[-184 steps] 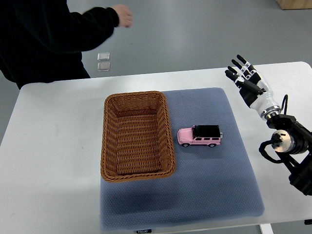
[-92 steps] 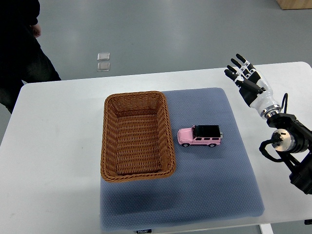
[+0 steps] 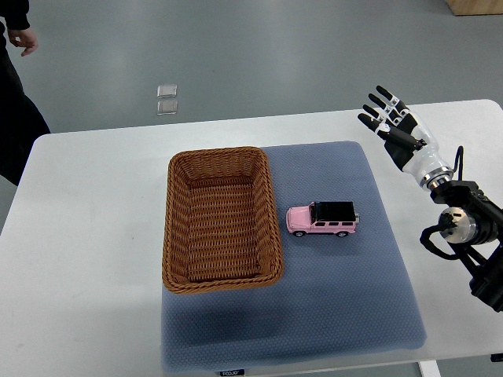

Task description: Place pink car in brown basket

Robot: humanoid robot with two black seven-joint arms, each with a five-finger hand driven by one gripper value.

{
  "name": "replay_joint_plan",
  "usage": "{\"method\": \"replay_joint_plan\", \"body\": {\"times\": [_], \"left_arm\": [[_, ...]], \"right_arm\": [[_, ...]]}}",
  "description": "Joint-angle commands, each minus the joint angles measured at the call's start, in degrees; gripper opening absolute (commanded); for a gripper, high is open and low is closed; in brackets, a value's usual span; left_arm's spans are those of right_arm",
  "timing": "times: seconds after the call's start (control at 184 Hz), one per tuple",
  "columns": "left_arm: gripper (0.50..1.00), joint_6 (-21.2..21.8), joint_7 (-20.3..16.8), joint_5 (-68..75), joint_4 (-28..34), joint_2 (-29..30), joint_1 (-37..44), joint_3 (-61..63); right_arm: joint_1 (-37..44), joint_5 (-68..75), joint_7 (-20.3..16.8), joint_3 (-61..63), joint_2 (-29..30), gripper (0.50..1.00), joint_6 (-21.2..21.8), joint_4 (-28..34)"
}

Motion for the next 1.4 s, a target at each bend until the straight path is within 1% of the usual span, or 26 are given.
{"method": "replay_joint_plan", "body": {"times": [0.0, 0.229, 0.338, 0.61, 0.698, 0.866, 0.986, 1.183, 1.395], "left_arm": [[1.000, -0.02, 0.00, 0.01, 0.09, 0.00, -0.05, 0.01], [1.000, -0.02, 0.00, 0.01, 0.09, 0.00, -0.05, 0.01], [1.000, -0.02, 0.00, 0.01, 0.18, 0.00, 0.04, 0.01], [1.000, 0.06, 0.00, 0.01, 0.35, 0.00, 0.04, 0.01], [1.000, 0.06, 0.00, 0.01, 0.35, 0.00, -0.05, 0.01], [1.000, 0.06, 0.00, 0.01, 0.26, 0.00, -0.05, 0.10], [1.000, -0.02, 0.00, 0.01, 0.44, 0.00, -0.05, 0.10], [1.000, -0.02, 0.00, 0.09, 0.26, 0.00, -0.05, 0.28], [1.000, 0.06, 0.00, 0.09, 0.35, 0.00, -0.23, 0.28]], "right_arm": [[-0.04, -0.75, 0.00, -0.01, 0.06, 0.913, 0.02, 0.07], [-0.04, -3.56, 0.00, -0.10, -0.03, 0.913, 0.37, 0.51], [-0.04, -6.64, 0.00, -0.45, -0.29, 0.913, 1.69, 0.69], [-0.57, -14.02, 0.35, -4.58, -4.95, 0.913, 4.06, 3.94], [-0.31, -18.24, 0.44, -5.90, -6.36, 0.913, 4.24, 4.56], [-0.22, -26.68, 0.53, -9.42, -10.23, 0.913, 4.24, 9.21], [0.04, -34.41, 1.49, -13.81, -13.12, 0.913, 4.15, 10.88], [0.04, -46.28, 2.20, -15.57, -13.57, 0.913, 4.15, 12.20], [0.13, -50.67, 2.20, -17.33, -14.18, 0.913, 4.06, 12.38]]}}
